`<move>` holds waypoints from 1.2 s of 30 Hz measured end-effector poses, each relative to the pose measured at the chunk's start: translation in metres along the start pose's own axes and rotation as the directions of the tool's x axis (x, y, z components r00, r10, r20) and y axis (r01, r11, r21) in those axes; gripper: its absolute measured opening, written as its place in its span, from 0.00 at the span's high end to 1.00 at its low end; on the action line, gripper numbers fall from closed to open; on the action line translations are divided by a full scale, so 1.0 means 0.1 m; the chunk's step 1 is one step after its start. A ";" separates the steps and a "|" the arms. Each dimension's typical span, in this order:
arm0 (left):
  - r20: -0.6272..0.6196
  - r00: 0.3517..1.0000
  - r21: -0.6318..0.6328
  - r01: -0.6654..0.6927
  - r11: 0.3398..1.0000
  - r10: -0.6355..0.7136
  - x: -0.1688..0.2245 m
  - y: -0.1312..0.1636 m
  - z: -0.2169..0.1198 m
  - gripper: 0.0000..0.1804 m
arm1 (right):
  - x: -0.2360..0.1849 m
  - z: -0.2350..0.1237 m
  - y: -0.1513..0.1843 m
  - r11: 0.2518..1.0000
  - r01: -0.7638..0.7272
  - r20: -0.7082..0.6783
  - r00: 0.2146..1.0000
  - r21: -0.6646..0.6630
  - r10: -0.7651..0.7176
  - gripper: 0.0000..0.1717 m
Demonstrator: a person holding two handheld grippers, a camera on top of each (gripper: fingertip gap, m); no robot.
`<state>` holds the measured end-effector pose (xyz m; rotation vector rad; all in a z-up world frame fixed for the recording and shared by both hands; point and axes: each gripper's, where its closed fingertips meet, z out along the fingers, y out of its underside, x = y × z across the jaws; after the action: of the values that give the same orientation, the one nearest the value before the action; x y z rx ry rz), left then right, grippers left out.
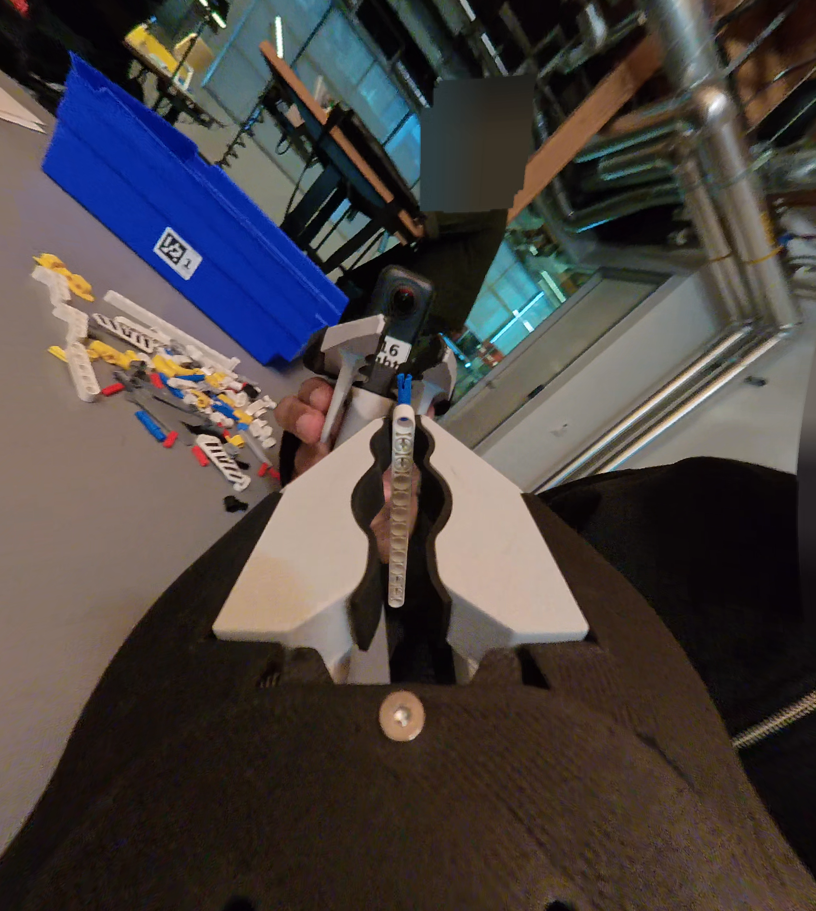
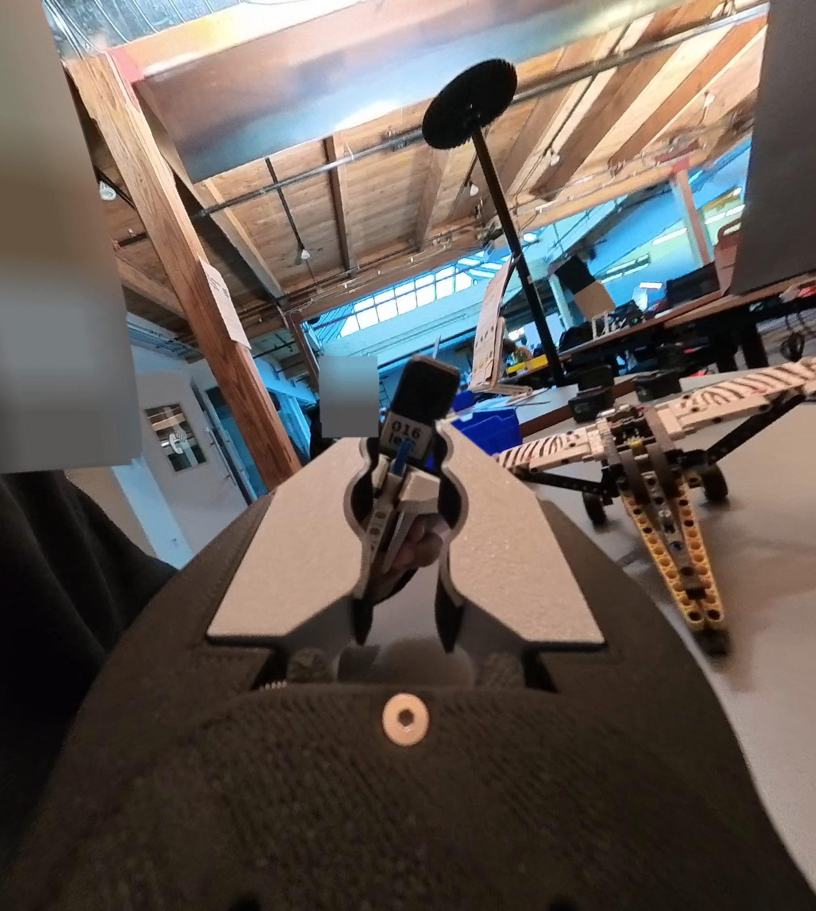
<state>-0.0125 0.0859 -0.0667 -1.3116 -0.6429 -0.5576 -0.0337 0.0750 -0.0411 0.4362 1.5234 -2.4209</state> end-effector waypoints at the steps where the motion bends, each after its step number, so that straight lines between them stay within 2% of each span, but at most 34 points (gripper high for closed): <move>1: 0.020 1.000 -0.011 -0.022 1.000 0.022 -0.01 0.01 0.00 0.99 | 0.00 0.02 0.04 1.000 -0.005 0.000 1.000 -0.023 0.005 0.90; 5: 0.071 0.993 -0.046 -0.092 0.995 0.095 -0.01 0.02 0.00 0.98 | 0.00 0.09 0.23 0.992 -0.023 0.006 1.000 -0.125 0.024 0.91; 6: 0.090 0.990 -0.057 -0.106 0.993 0.111 -0.03 0.03 -0.01 0.99 | -0.02 0.09 0.24 0.990 -0.031 0.022 0.999 -0.134 0.035 0.97; 7: 0.112 0.986 -0.070 -0.119 0.990 0.127 -0.05 0.04 -0.01 0.99 | -0.03 0.09 0.25 0.989 -0.037 0.033 0.999 -0.140 0.042 0.98; 12: 0.163 0.968 -0.118 -0.171 0.978 0.189 -0.09 0.09 -0.01 0.97 | -0.03 0.07 0.25 0.984 -0.058 0.034 0.997 -0.168 0.065 1.00; 18: 0.164 0.969 -0.121 -0.167 0.978 0.186 -0.02 0.06 0.03 0.96 | -0.06 0.07 0.13 0.996 -0.070 0.026 0.997 -0.060 0.071 0.99; 19: 0.169 0.968 -0.156 -0.159 0.975 0.185 -0.03 0.12 0.03 0.98 | -0.03 0.02 -0.06 0.995 -0.085 0.016 0.996 0.058 0.084 1.00; 20: 0.209 0.953 -0.313 -0.146 0.938 0.219 -0.16 0.38 0.05 0.97 | 0.06 -0.11 -0.26 0.975 -0.133 0.016 0.991 0.179 0.132 1.00; 21: 0.243 0.929 -0.423 -0.158 0.892 0.280 -0.30 0.60 0.07 0.96 | 0.19 -0.21 -0.34 0.960 -0.179 0.006 0.983 0.216 0.182 1.00; 22: 0.240 0.930 -0.408 -0.164 0.898 0.279 -0.32 0.65 0.15 0.96 | 0.25 -0.28 -0.38 0.958 -0.189 -0.013 0.980 0.217 0.197 1.00; 24: 0.154 0.978 -0.262 -0.099 0.960 0.143 -0.16 0.50 0.31 0.97 | 0.30 -0.36 -0.36 0.989 -0.047 -0.163 0.984 0.143 0.071 1.00; 25: 0.130 0.984 -0.237 -0.084 0.968 0.118 -0.13 0.46 0.32 0.97 | 0.31 -0.39 -0.35 0.997 0.022 -0.237 0.972 0.081 -0.002 1.00; 28: 0.177 0.975 -0.215 -0.094 0.972 0.133 -0.25 0.41 0.21 0.97 | 0.42 -0.62 -0.48 0.991 0.110 -0.412 0.902 -0.070 -0.129 1.00; 30: 0.155 0.983 -0.138 -0.074 0.988 0.096 -0.25 0.30 0.16 0.97 | 0.67 -0.89 -0.52 0.985 0.071 -0.565 0.812 -0.156 -0.148 1.00; 32: 0.109 0.992 -0.057 -0.058 0.997 0.064 -0.22 0.19 0.13 0.97 | 0.96 -1.20 -0.34 0.958 -0.036 -0.687 0.705 -0.284 -0.178 0.99; 34: 0.103 0.992 -0.031 -0.064 0.997 0.066 -0.24 0.17 0.12 0.97 | 1.15 -1.45 -0.12 0.920 -0.137 -0.756 0.620 -0.366 -0.208 0.99; 36: 0.113 0.990 -0.014 -0.083 0.996 0.084 -0.27 0.16 0.12 0.97 | 1.23 -1.59 -0.02 0.904 -0.172 -0.788 0.569 -0.392 -0.234 0.99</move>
<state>-0.0218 0.1009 -0.0956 -1.3794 -0.6757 -0.4206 -0.1294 0.2136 -0.1513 1.6232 2.3485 -1.8075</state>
